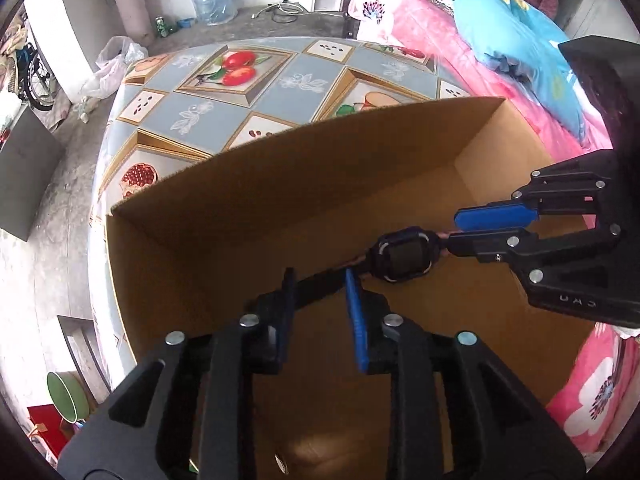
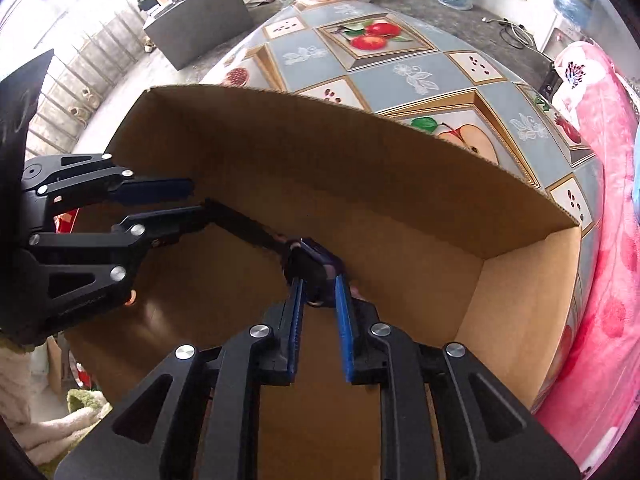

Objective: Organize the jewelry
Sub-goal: 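Lift the watch with the right tool and carry it over the box, then lower the watch into the box and open the right tool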

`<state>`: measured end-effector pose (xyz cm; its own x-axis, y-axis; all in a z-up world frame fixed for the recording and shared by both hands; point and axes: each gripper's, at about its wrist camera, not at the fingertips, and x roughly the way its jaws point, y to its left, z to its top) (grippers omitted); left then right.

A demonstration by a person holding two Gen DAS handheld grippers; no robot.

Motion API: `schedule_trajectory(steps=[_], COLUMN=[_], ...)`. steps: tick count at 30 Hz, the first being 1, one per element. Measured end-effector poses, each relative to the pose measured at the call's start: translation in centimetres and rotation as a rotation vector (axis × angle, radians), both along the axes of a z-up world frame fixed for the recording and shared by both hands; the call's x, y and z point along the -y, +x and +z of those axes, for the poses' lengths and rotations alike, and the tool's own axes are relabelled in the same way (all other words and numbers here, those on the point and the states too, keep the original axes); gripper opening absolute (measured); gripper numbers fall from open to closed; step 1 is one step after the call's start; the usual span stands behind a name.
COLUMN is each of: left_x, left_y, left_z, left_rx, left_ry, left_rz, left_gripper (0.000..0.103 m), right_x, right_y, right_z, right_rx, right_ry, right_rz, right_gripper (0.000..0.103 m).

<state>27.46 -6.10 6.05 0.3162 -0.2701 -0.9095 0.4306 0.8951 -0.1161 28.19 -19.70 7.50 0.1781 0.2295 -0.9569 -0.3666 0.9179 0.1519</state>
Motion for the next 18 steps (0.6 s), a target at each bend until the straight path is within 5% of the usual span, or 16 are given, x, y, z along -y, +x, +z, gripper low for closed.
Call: schedule_trajectory(steps=[5, 10, 18], left_x=[-1.9, -4.8, -10.7], left_y=[-0.6, -3.4, -8.5], left_z=[2.2, 5.3, 4.7], left_rx=[0.118, 0.271, 0.333], left_ry=[-0.058, -0.101, -0.16], left_rz=[0.026, 0.054, 0.153], left_gripper=[0.033, 0.039, 0.045], right_x=[0.5, -1.7, -4.1], right_y=[0.2, 0.1, 1.6], right_z=[0.7, -0.8, -4.8], right_rx=[0.04, -0.039, -0.162], right_ry=[0.03, 0.014, -0.091], right_rz=[-0.019, 0.039, 0.048], right_gripper=[0.017, 0.017, 0.017])
